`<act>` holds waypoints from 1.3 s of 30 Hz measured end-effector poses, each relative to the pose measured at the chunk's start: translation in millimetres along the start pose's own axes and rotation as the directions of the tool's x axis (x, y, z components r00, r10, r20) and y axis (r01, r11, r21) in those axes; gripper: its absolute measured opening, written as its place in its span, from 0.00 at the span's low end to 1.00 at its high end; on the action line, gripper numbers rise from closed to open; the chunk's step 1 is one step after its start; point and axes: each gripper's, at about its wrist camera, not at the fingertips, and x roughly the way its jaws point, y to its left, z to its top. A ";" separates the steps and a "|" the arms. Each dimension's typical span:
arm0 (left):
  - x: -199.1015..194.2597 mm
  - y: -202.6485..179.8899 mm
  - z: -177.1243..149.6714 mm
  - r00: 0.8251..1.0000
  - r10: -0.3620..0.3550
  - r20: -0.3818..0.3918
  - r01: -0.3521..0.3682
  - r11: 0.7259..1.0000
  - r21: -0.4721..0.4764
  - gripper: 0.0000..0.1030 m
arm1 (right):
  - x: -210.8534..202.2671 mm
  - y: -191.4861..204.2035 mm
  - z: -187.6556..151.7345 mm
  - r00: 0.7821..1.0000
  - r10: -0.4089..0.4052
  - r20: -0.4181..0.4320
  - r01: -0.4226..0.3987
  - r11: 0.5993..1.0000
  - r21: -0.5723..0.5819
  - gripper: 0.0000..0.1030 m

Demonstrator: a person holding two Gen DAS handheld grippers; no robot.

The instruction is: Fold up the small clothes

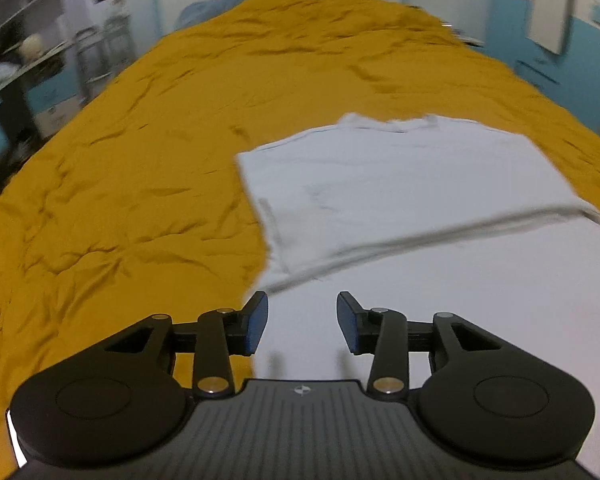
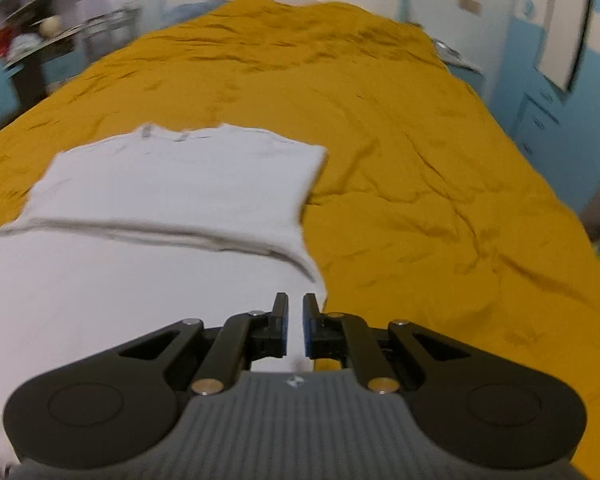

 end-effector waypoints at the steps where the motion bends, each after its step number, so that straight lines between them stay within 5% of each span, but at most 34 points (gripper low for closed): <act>1: -6.7 -6.0 -4.4 1.000 -0.022 0.005 0.022 1.000 0.021 0.48 | -7.6 2.7 -2.7 1.000 0.008 0.003 -0.008 1.000 -0.020 0.01; 5: -26.7 -30.6 -26.1 0.996 -0.093 0.006 0.092 0.988 0.126 0.48 | -37.9 18.9 -24.1 0.999 0.043 0.003 -0.042 0.990 -0.132 0.03; 10: -40.9 -55.4 -56.7 0.990 -0.135 -0.033 0.138 0.951 0.278 0.50 | -61.6 35.7 -57.9 0.996 0.087 -0.012 -0.088 0.967 -0.239 0.21; 21: -75.1 -71.7 -123.5 0.979 -0.155 -0.132 0.202 0.814 0.545 0.67 | -86.0 57.7 -126.6 0.988 0.102 -0.112 -0.140 0.895 -0.423 0.31; 26: -81.8 -78.8 -156.3 0.969 -0.146 -0.198 0.239 0.752 0.615 0.73 | -87.0 72.8 -152.6 0.984 0.085 -0.156 -0.157 0.828 -0.539 0.40; 35: -57.0 -100.0 -204.0 0.991 0.050 -0.126 0.066 0.634 0.770 0.78 | -71.7 101.6 -184.4 0.989 0.011 -0.149 -0.111 0.721 -0.684 0.66; 39: -39.4 -103.0 -211.4 0.989 0.120 -0.082 -0.008 0.609 0.793 0.80 | -61.4 103.9 -193.5 0.987 -0.005 -0.158 -0.112 0.685 -0.720 0.74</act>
